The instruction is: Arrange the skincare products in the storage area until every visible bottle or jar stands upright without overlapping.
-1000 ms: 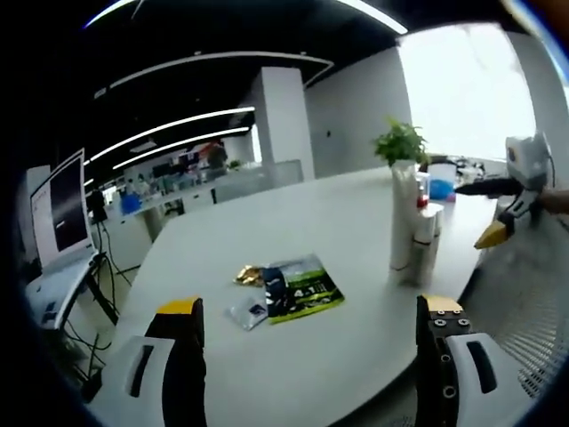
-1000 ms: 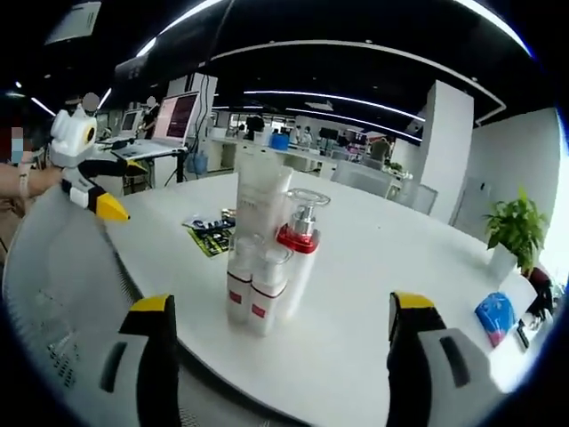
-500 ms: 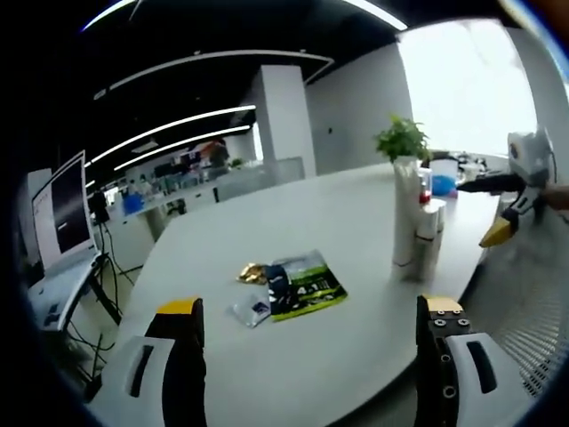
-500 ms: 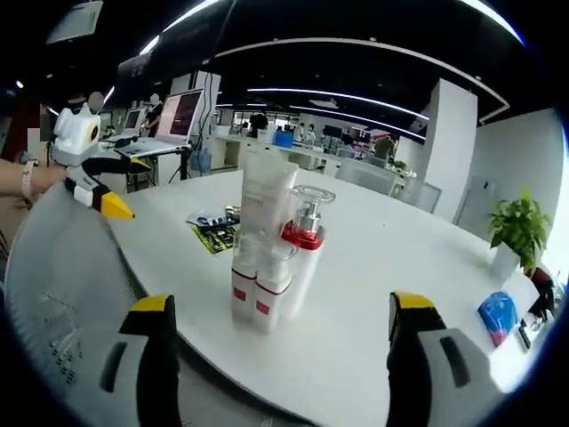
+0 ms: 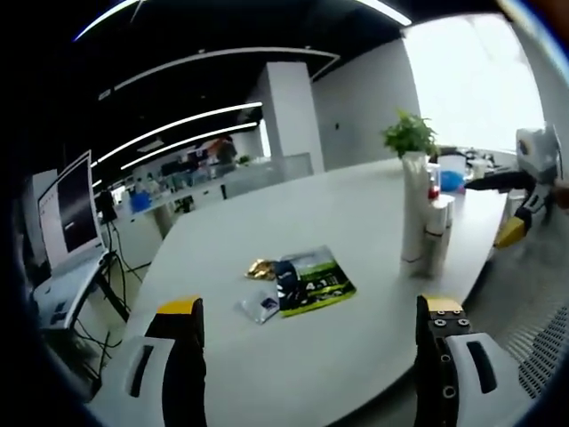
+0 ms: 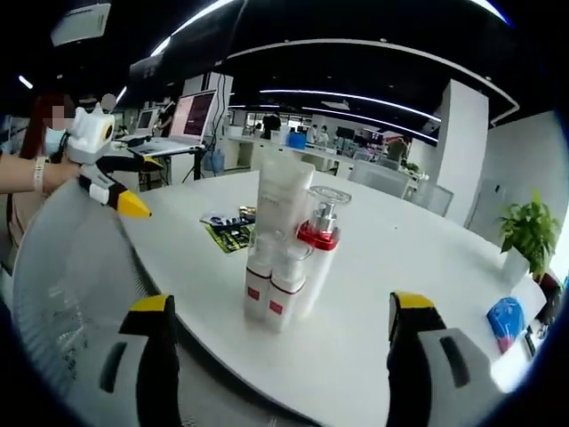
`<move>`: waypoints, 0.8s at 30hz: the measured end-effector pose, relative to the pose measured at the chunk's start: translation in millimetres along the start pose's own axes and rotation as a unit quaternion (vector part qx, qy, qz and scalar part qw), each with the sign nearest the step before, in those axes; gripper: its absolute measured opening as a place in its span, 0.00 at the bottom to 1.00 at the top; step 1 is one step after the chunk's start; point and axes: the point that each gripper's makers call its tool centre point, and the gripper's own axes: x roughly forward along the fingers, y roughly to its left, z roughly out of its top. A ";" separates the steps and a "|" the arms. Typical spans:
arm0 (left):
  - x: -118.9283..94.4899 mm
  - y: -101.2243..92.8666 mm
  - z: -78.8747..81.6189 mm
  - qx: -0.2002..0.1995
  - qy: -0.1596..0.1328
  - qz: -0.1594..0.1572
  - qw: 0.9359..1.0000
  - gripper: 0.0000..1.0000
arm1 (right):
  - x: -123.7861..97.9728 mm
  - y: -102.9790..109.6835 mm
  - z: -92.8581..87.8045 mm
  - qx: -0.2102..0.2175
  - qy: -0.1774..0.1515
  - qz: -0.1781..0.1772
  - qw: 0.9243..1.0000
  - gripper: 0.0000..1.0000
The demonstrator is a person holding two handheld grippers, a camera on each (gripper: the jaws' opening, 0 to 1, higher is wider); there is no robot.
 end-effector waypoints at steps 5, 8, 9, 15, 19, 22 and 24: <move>0.9 -0.3 -1.2 0.002 0.007 0.002 1.000 0.97 | 1.4 1.6 -0.6 0.003 0.003 0.007 1.000 0.99; 1.1 -0.5 -1.2 0.002 0.009 0.002 1.000 0.97 | 2.3 2.8 0.2 0.005 0.001 0.011 1.000 0.99; 1.2 -0.5 -0.6 0.002 0.008 0.003 1.000 0.97 | 2.4 2.9 0.5 0.005 0.001 0.012 1.000 0.99; 1.4 -5.8 2.1 0.008 0.009 0.003 1.000 0.97 | 3.0 2.6 -1.9 0.003 0.007 0.013 1.000 0.99; 2.4 -4.1 0.7 0.006 0.015 0.005 1.000 0.97 | 5.4 0.8 -6.3 0.005 0.022 0.009 1.000 0.99; 2.4 -4.3 -0.8 0.007 0.019 0.003 1.000 0.97 | 4.5 -0.4 -6.7 0.010 0.024 0.006 1.000 0.99; 2.7 -1.6 -2.8 0.005 0.019 0.001 1.000 0.97 | 3.9 0.1 -8.2 0.016 0.028 0.008 0.999 0.99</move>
